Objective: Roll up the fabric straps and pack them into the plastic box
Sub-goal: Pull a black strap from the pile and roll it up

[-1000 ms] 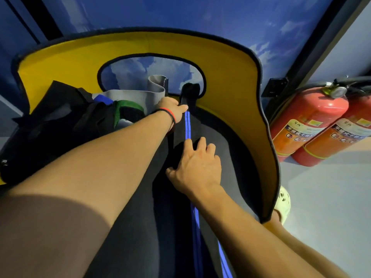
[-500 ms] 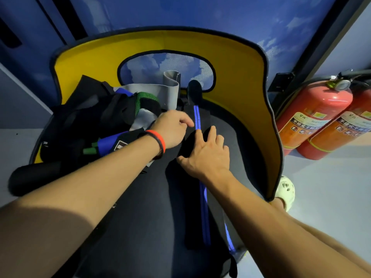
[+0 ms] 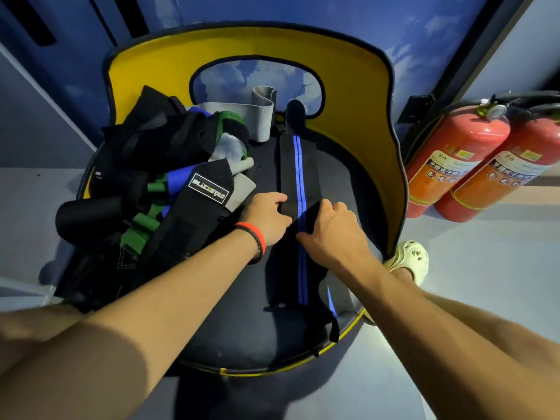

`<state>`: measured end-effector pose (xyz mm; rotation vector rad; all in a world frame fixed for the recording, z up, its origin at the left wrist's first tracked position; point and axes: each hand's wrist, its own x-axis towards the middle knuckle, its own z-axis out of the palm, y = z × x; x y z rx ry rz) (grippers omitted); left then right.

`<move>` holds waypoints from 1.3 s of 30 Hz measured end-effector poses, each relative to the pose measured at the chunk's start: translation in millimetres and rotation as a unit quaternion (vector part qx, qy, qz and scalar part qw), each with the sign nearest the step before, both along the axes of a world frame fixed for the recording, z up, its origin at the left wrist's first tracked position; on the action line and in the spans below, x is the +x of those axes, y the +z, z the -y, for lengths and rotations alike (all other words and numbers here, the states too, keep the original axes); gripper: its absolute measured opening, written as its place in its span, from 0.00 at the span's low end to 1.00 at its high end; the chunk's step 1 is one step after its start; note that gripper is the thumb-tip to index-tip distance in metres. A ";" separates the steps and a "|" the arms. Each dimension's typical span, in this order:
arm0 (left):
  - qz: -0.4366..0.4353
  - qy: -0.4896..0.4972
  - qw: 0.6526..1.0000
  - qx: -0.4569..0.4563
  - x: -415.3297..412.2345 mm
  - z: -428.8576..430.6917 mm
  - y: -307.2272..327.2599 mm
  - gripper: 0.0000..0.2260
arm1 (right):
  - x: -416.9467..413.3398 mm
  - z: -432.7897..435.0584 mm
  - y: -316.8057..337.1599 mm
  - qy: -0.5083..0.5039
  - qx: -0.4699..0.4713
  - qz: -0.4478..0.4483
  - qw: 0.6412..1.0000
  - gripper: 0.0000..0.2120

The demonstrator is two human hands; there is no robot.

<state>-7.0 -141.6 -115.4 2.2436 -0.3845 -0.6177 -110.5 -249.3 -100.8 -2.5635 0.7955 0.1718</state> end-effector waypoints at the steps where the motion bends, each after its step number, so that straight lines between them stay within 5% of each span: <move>1: 0.006 0.002 1.000 0.007 -2.3 2.4 0.6 0.24 | -2.5 -1.2 -0.3 0.001 0.003 0.005 1.000 0.26; 6: 0.073 -0.049 0.991 0.103 -10.1 7.6 11.2 0.26 | -1.5 1.2 -0.4 -0.028 0.033 0.011 0.999 0.23; 14: 0.092 -0.065 0.986 0.123 -12.4 -3.6 9.7 0.27 | 10.0 3.4 -8.8 -0.051 0.100 0.027 0.993 0.15; 25: 0.052 -0.107 0.991 0.063 -39.5 -50.8 8.7 0.26 | -24.7 -0.6 -2.9 0.025 0.100 0.029 0.994 0.34; 34: 0.060 -0.107 0.991 0.051 -93.9 -98.5 10.7 0.14 | -83.0 -39.2 -4.3 0.083 0.092 0.012 0.992 0.25; 39: 0.072 -0.090 0.993 -0.035 -112.1 -116.1 0.4 0.09 | -104.3 -46.9 -4.8 0.082 0.112 0.050 0.989 0.21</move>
